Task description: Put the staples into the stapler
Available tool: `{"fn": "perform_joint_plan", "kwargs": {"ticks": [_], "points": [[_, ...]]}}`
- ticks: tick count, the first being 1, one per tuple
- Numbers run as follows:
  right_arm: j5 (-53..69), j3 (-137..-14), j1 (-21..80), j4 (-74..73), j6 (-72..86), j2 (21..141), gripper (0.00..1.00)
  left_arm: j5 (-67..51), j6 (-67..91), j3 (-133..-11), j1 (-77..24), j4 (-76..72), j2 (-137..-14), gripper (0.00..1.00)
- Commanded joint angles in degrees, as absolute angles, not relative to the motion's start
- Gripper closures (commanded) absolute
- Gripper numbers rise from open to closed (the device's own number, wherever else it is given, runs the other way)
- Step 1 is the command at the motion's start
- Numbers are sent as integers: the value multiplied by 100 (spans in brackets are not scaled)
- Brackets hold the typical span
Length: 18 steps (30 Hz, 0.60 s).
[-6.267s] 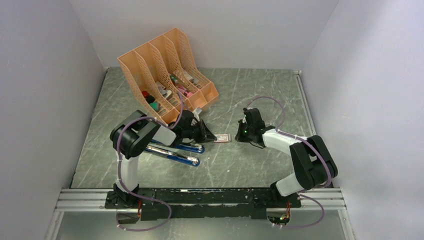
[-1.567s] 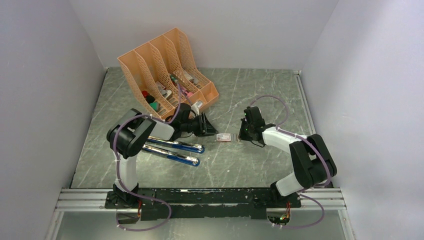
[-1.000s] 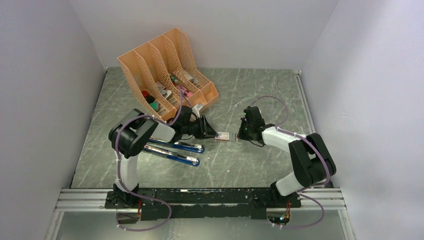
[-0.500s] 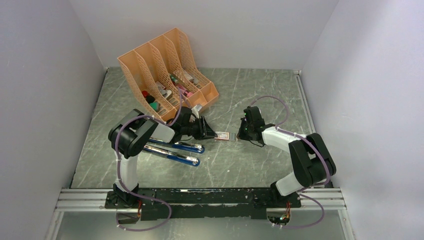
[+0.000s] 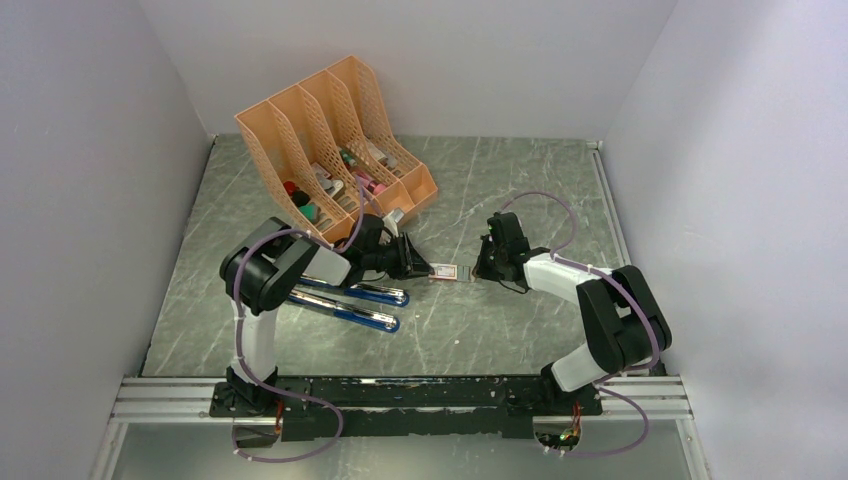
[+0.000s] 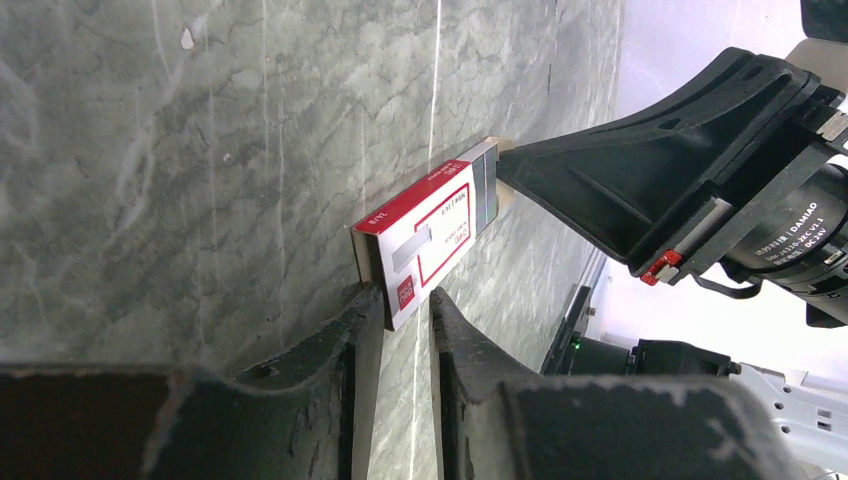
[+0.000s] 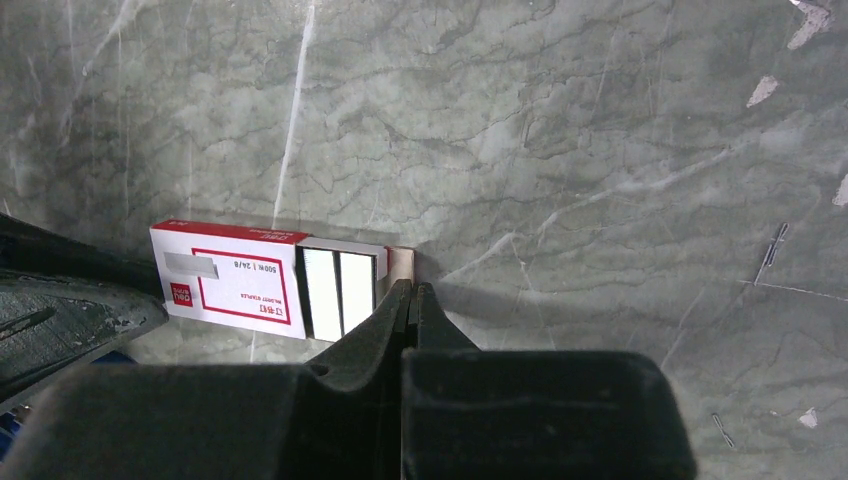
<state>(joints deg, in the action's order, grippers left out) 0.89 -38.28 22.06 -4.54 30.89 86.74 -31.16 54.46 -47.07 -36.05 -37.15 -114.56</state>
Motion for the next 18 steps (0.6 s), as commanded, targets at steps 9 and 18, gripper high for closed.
{"fn": "perform_joint_plan", "kwargs": {"ticks": [9,18], "points": [[173,-3797,2187,-637,3088,8857,100,-3233,5517,-4845,-3596,-4119,-11557,78],[134,-3764,2188,-667,3090,8846,100,-3244,5541,-4844,-3602,-4114,-11564,93]]}}
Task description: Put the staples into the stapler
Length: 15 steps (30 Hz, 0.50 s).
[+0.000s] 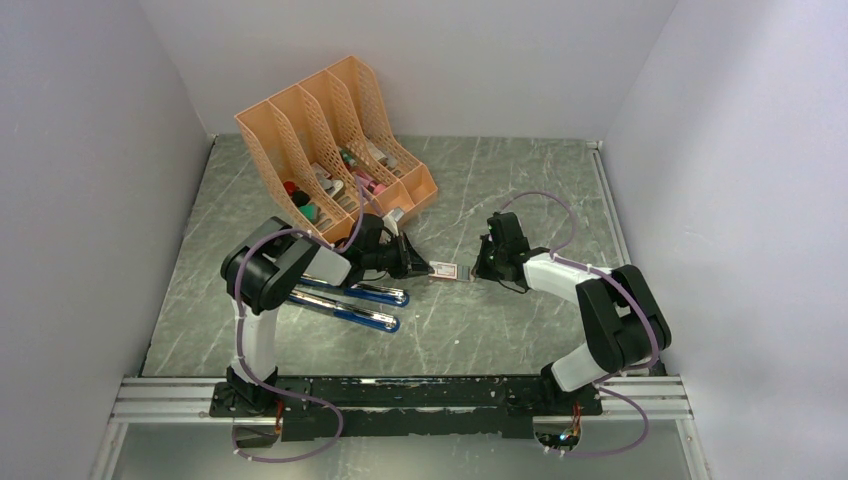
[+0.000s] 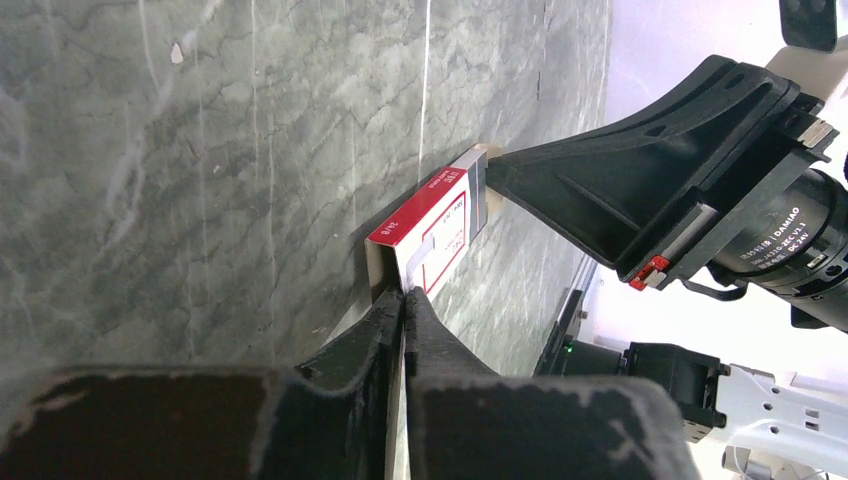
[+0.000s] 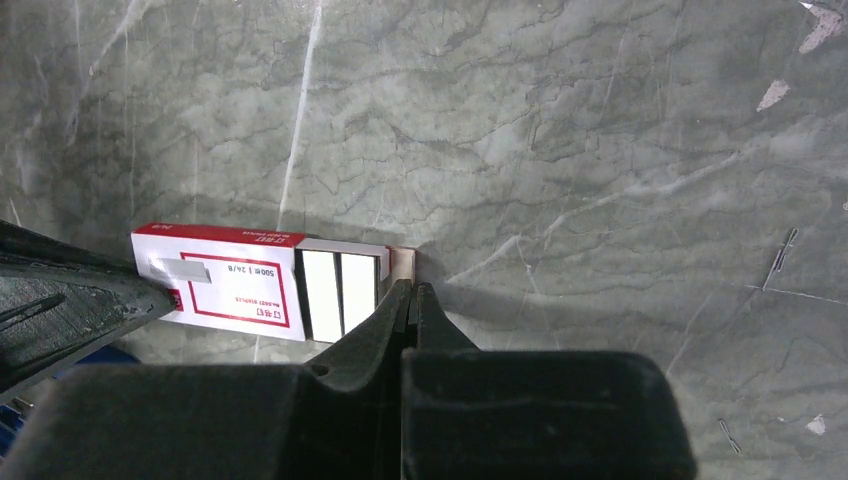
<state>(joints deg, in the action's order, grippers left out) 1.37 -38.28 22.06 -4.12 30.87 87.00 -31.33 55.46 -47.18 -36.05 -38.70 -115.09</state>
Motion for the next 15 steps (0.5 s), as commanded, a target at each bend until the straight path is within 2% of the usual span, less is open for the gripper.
{"fn": "perform_joint_plan", "kwargs": {"ticks": [1,15], "points": [[107,-3755,2188,-680,3095,8843,100,-3229,5544,-4831,-3595,-4121,-11546,93],[-471,-3648,2138,-1119,3061,8595,100,-3194,5434,-4519,-3216,-4128,-11340,93]]}}
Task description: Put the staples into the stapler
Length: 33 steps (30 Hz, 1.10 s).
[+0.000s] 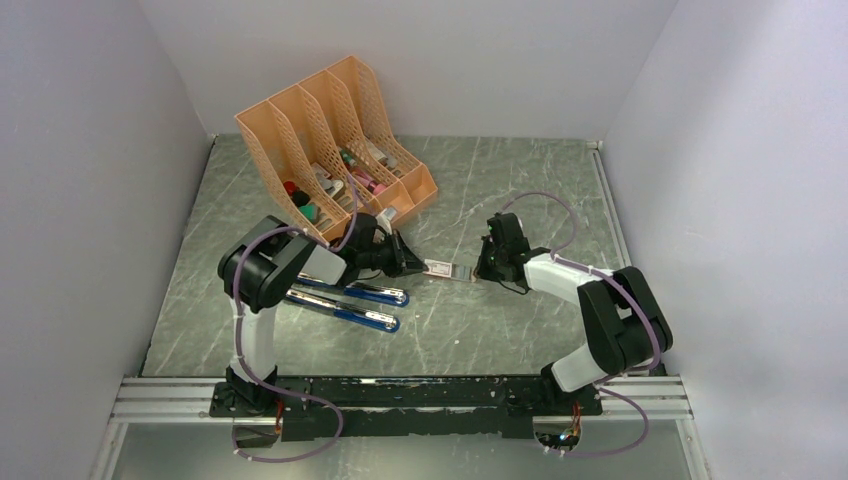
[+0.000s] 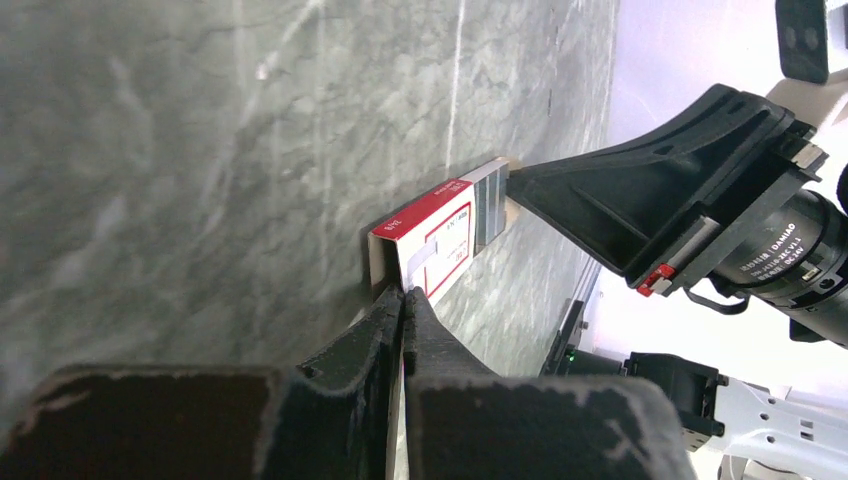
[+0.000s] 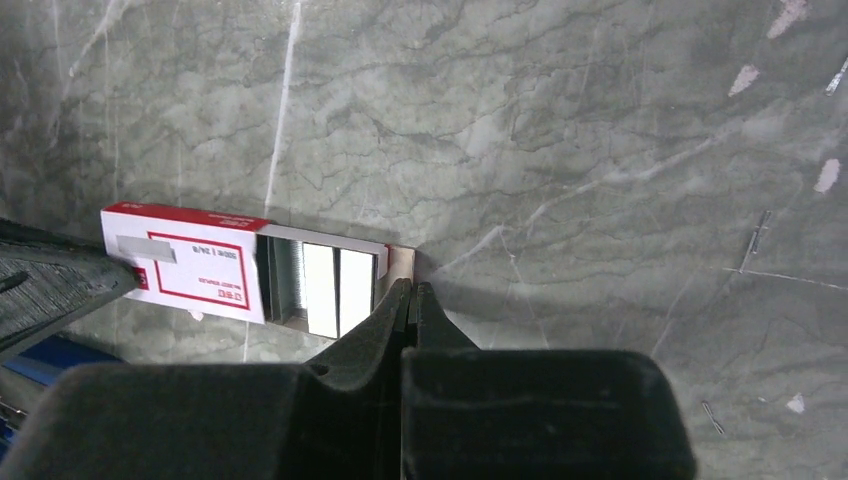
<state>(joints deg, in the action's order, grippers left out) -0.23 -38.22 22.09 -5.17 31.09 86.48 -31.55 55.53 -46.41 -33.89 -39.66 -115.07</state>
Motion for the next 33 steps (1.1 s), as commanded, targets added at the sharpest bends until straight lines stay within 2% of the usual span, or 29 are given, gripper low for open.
{"fn": "perform_joint_plan", "kwargs": {"ticks": [1,16,24,29,32,33], "points": [[-495,-3647,2129,-1146,3053,8585,100,-3198,5427,-4503,-3194,-4129,-11326,93],[-674,-3667,2085,-1462,2908,8353,100,-3165,5333,-4431,-2977,-4068,-11235,93],[97,-3594,2107,-1084,2619,8329,100,-3185,5281,-5161,-3009,-3764,-11568,93],[163,-3618,2202,-1152,2644,8234,100,-3160,5132,-5631,-3076,-3443,-11744,93],[234,-3577,2274,-1180,2733,8072,100,-3106,5092,-5697,-3076,-3349,-11760,84],[289,-3544,2284,-1159,2775,8007,95,-3080,5077,-5710,-3076,-3308,-11764,80]]}}
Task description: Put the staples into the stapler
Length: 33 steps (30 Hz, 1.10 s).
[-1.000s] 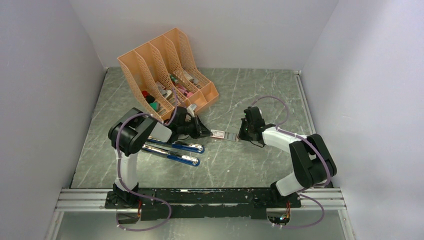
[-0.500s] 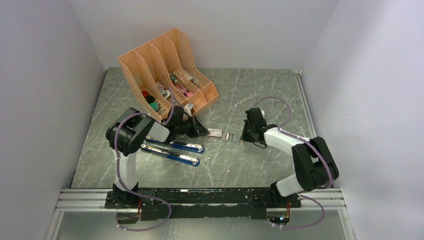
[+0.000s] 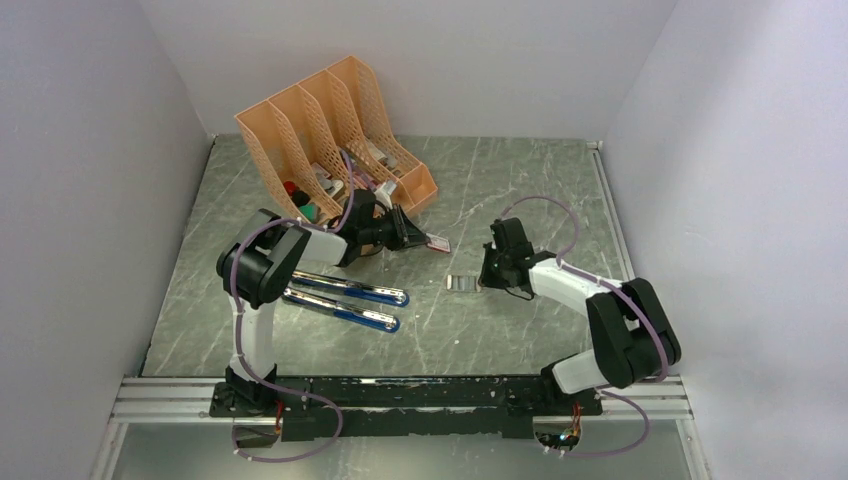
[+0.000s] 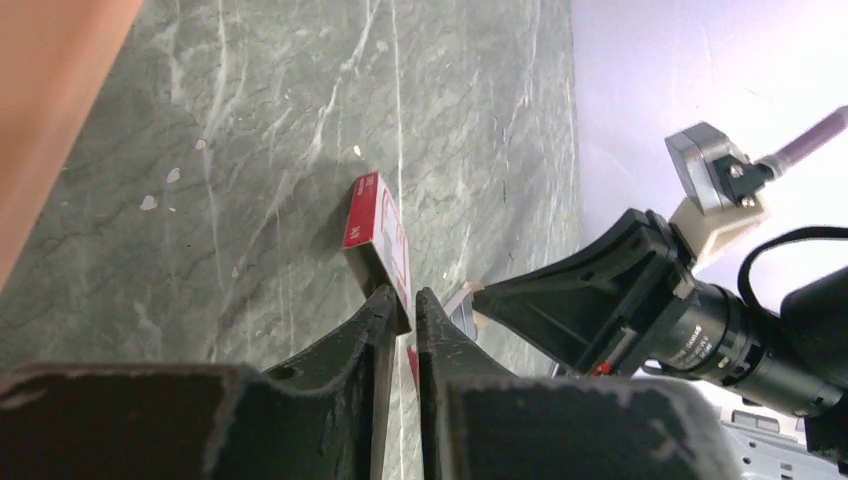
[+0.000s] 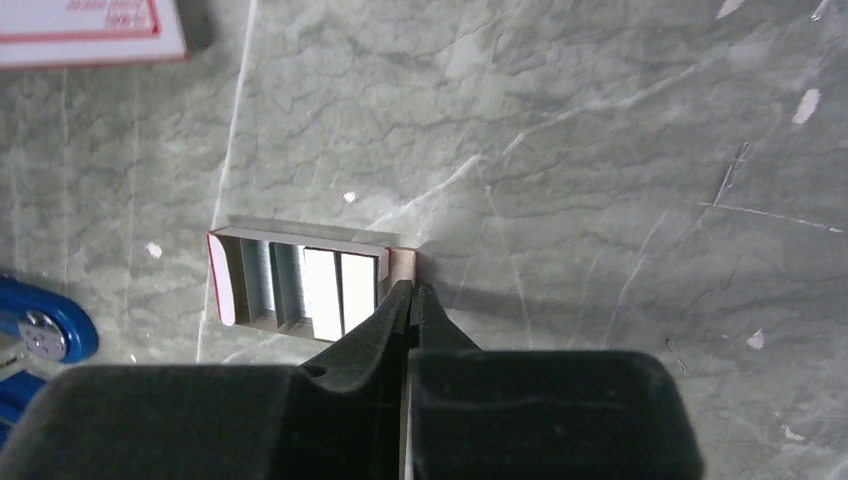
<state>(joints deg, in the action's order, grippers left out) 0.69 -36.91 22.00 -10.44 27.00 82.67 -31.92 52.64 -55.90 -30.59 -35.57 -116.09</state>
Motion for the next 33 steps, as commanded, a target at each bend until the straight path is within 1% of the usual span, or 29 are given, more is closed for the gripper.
{"fn": "perform_joint_plan", "kwargs": {"ticks": [1,5,8,10,13,16,18,21,22,23,24,28,30,31,33], "points": [[338,-3508,2293,-1126,2822,7927,91,-3069,5061,-5720,-3076,-3268,-11760,76],[239,-3447,2299,-1165,2934,7586,78,-2951,4942,-5726,-3076,-3022,-11676,62],[-230,-3557,2294,-1423,2944,7301,73,-2824,4843,-5724,-3076,-2758,-11549,57],[-567,-3656,2285,-1598,2924,7097,71,-2726,4774,-5723,-3076,-2552,-11435,55],[-981,-3746,2285,-1747,2888,6800,69,-2547,4669,-5674,-3067,-2246,-11163,49],[-1508,-3736,2285,-1775,2984,6422,66,-2292,4498,-5628,-3066,-1865,-10815,46],[-2031,-3719,2293,-1795,3103,6134,66,-2049,4326,-5583,-3067,-1521,-10488,43],[-2339,-3704,2285,-1828,2959,5784,63,-1606,4085,-5411,-3058,-1054,-9869,39],[-2431,-3695,2286,-1853,2987,5715,60,-1449,4020,-5353,-3055,-889,-9648,39],[-2444,-3692,2286,-1858,2998,5635,53,-1298,3960,-5267,-3056,-668,-9417,38],[-2424,-3696,2286,-1859,3007,5570,48,-1136,3902,-5202,-3058,-503,-9188,37],[-2122,-3685,2285,-1784,2910,5320,40,-508,3692,-5027,-2990,228,-8218,33],[-1921,-3687,2286,-1776,2848,5187,34,-299,3585,-4951,-2887,604,-7792,31],[-1871,-3703,2285,-1794,2863,5140,30,-198,3503,-4917,-2826,765,-7590,29],[-1969,-3701,2285,-1852,3078,5093,14,28,3361,-4859,-2702,1105,-7259,26]]}}
